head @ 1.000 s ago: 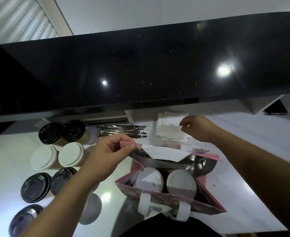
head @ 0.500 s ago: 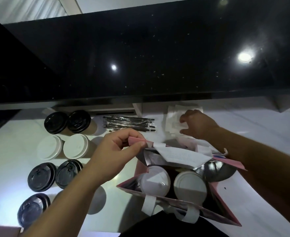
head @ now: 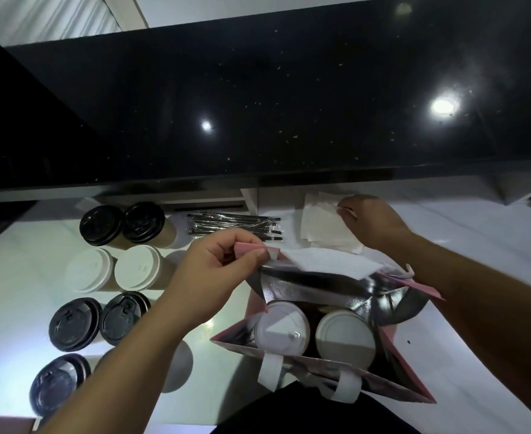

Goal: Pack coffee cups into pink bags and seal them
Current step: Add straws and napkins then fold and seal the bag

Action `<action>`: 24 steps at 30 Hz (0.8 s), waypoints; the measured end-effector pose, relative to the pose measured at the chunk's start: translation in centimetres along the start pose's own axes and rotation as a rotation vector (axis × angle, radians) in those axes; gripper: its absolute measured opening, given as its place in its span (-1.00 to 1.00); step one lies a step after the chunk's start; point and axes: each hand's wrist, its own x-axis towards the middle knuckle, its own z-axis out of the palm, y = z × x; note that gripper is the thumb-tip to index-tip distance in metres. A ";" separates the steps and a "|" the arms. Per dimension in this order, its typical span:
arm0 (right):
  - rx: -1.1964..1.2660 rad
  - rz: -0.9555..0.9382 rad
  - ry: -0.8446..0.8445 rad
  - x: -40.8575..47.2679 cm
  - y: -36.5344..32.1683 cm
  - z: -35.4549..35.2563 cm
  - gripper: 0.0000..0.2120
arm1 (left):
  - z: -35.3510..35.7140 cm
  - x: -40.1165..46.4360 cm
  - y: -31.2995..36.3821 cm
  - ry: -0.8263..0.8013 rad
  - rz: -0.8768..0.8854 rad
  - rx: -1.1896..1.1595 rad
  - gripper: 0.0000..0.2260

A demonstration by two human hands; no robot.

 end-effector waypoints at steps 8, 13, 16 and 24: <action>0.254 0.140 0.269 -8.8 -1.6 -6.1 -0.81 | 0.3 -0.5 -0.5 0.080 -0.008 0.071 -0.82; 0.327 0.070 0.524 -16.0 -5.9 -11.5 -0.86 | 1.2 -1.7 0.1 0.137 0.026 0.114 -0.79; 0.353 -0.112 0.575 -19.7 -9.5 -15.2 -0.84 | 1.8 -2.2 0.8 0.173 0.033 0.107 -0.89; -0.017 -0.342 0.102 -21.6 -14.9 -14.9 -0.79 | 1.9 -2.0 1.2 0.207 0.038 0.121 -0.93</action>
